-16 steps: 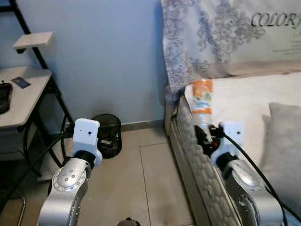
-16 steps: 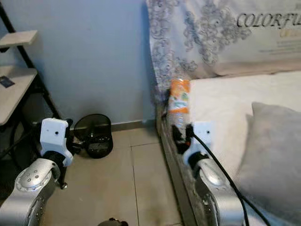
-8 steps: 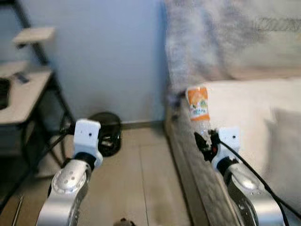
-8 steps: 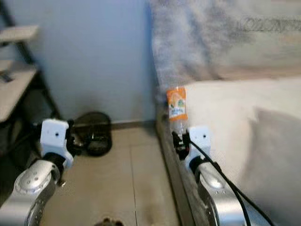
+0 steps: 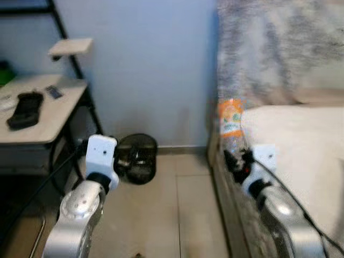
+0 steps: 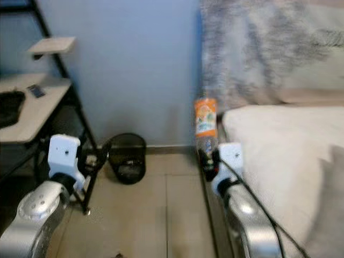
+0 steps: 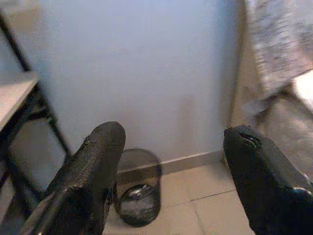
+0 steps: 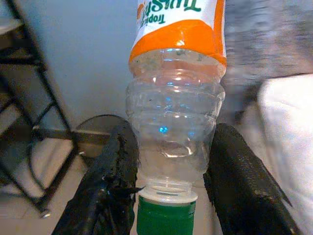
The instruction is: Clean up the room
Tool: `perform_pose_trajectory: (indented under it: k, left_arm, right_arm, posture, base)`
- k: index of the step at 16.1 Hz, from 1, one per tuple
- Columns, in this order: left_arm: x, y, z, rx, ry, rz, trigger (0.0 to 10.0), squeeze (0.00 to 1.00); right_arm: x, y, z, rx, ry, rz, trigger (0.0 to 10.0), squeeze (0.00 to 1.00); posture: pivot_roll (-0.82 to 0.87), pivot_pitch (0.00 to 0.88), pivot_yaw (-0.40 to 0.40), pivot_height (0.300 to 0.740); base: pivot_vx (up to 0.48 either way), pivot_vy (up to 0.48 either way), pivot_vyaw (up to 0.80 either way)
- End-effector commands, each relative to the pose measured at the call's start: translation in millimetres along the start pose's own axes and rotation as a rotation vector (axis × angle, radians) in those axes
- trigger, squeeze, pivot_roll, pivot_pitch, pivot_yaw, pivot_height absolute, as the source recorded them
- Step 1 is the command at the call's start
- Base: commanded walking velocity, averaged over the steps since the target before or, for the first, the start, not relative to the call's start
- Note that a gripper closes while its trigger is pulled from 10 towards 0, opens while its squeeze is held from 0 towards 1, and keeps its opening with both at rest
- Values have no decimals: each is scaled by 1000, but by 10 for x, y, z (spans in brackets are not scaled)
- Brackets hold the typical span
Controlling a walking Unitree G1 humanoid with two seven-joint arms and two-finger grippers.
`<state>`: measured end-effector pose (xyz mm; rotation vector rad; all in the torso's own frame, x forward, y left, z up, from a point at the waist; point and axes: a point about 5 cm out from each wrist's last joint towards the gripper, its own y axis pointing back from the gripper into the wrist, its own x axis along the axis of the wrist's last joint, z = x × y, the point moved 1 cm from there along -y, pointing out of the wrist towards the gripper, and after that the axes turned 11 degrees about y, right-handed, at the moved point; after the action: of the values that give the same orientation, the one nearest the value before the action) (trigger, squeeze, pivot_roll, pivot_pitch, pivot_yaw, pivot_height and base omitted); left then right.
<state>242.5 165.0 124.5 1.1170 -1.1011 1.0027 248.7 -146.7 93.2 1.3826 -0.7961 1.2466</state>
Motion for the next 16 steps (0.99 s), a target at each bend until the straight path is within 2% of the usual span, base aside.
perform_pose_trajectory:
  k: [1, 16]
  left_arm:
    - [17, -18, 0, -3, -1, 2, 10000, 0]
    - [13, -17, 7, -16, 8, 3, 10000, 0]
  right_arm:
    - [47, -20, -23, 16, 7, 16, 10000, 0]
    - [47, -96, -17, 15, 36, 13, 10000, 0]
  posture:
    - [4, 0, 18, 740]
    - [14, 0, 6, 740]
  base:
    - [285, 0, 0]
    - [288, 0, 0]
